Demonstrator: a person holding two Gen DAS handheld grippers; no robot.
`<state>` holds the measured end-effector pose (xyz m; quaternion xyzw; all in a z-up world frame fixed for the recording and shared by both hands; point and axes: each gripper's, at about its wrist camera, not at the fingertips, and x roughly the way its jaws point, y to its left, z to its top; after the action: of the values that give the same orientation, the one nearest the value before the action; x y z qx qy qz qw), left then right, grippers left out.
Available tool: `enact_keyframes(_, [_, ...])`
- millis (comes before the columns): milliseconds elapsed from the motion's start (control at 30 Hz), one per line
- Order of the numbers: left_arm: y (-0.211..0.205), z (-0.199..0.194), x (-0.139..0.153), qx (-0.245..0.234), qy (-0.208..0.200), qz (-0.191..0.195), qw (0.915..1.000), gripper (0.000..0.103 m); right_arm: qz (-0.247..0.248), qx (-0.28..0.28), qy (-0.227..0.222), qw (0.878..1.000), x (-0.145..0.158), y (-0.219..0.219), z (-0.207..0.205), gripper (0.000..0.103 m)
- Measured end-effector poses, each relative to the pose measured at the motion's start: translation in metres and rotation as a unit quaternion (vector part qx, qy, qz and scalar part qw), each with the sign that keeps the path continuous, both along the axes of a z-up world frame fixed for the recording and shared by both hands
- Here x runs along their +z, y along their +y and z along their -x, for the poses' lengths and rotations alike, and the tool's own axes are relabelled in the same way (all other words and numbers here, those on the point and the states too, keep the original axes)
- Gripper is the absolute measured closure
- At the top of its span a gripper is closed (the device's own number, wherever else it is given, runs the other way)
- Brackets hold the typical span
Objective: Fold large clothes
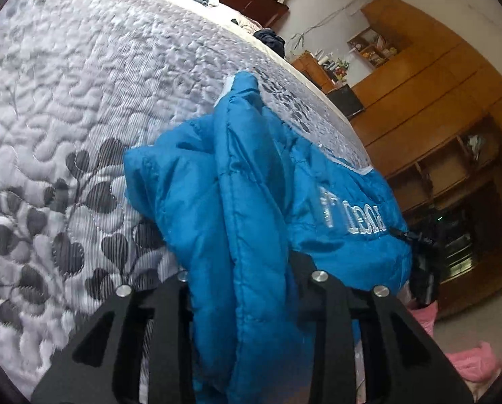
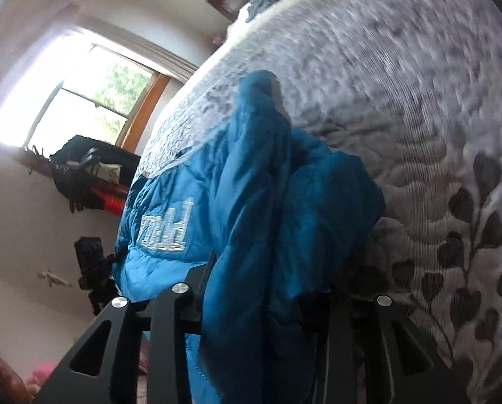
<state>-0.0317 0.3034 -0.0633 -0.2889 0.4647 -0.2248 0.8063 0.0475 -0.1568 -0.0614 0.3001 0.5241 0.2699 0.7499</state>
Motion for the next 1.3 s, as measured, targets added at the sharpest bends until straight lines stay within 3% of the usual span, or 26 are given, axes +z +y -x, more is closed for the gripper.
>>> enact_keyframes(133, [0.001, 0.001, -0.013, 0.006, 0.001, 0.010, 0.9999, 0.059, -0.045, -0.007, 0.017, 0.999, -0.025, -0.009, -0.007, 0.062])
enact_keyframes(233, [0.004, 0.005, -0.014, 0.009, 0.005, 0.016, 0.9998, 0.057, -0.045, -0.005, 0.011, 0.999, -0.025, -0.012, -0.002, 0.057])
enact_keyframes(433, [0.021, 0.025, 0.009, 0.028, -0.008, 0.005, 0.9996, 0.055, 0.028, -0.045, -0.015, 0.998, -0.001, -0.038, 0.010, 0.030])
enact_keyframes(600, [0.036, 0.026, 0.041, 0.052, -0.046, -0.053, 0.9962, 0.055, 0.109, -0.079, -0.051, 0.990, 0.036, -0.056, 0.013, 0.028])
enact_keyframes(733, [0.015, -0.006, 0.064, 0.018, -0.071, -0.076, 0.9944, 0.053, 0.144, -0.050, -0.090, 0.984, 0.068, -0.031, -0.011, 0.021])
enact_keyframes(833, [-0.009, -0.038, 0.065, -0.008, -0.068, -0.109, 0.9917, 0.046, 0.158, -0.024, -0.084, 0.984, 0.068, -0.011, -0.041, 0.021])
enact_keyframes(933, [-0.017, -0.062, 0.052, -0.014, -0.048, -0.117, 0.9919, 0.041, 0.171, -0.008, -0.055, 0.984, 0.051, 0.012, -0.069, 0.021])
enact_keyframes(1000, [-0.017, -0.075, 0.043, -0.008, -0.032, -0.120, 0.9922, 0.041, 0.171, -0.001, -0.038, 0.985, 0.040, 0.018, -0.083, 0.026])
enact_keyframes(1067, [-0.019, -0.084, 0.038, -0.003, -0.021, -0.131, 0.9912, 0.043, 0.164, 0.005, -0.026, 0.986, 0.032, 0.022, -0.094, 0.048])
enact_keyframes(1167, [-0.026, -0.096, 0.033, -0.005, -0.011, -0.149, 0.9888, 0.057, 0.144, 0.011, -0.031, 0.989, 0.031, 0.026, -0.099, 0.072])
enact_keyframes(1300, [-0.034, -0.108, 0.034, 0.002, -0.012, -0.192, 0.9814, 0.068, 0.165, 0.010, -0.051, 0.985, 0.042, 0.035, -0.110, 0.082])
